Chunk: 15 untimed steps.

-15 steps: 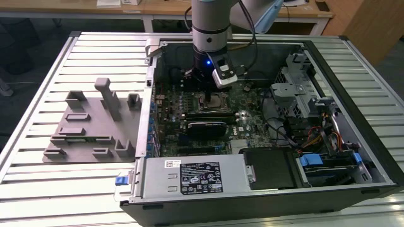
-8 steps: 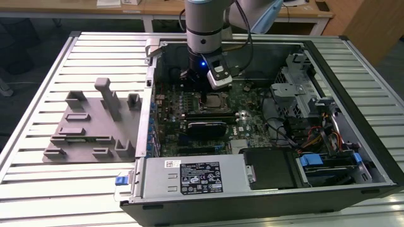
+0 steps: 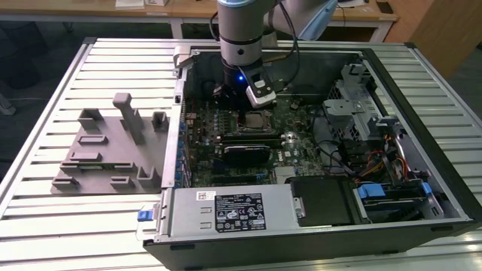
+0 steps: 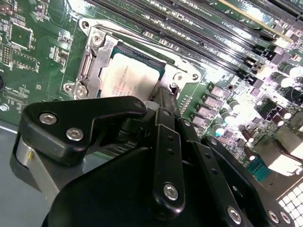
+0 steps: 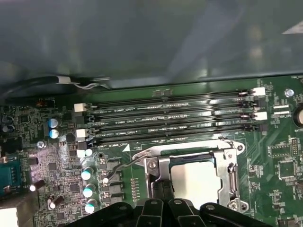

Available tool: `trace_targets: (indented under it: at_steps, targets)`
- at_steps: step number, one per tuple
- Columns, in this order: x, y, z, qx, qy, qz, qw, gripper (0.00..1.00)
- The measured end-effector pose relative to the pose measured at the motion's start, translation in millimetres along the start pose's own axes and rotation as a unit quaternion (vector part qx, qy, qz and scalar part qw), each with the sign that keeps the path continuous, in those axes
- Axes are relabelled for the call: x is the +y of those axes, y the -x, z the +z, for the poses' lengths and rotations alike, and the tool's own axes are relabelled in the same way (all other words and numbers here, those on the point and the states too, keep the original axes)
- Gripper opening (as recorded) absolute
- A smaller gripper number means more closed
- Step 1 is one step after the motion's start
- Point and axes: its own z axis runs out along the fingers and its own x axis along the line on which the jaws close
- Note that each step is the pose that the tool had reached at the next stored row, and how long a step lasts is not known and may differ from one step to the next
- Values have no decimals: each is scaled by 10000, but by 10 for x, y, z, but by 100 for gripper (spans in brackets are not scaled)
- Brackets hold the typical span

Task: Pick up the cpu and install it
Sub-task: 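Close the cpu cover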

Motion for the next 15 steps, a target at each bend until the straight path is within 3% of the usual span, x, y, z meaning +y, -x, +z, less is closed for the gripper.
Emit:
trace_targets:
  at_steps: [8, 15]
  targets:
    - [-2, -10, 38, -1, 7, -169, 9999, 11]
    - [1, -8, 33, -5, 14, -180, 9998, 11]
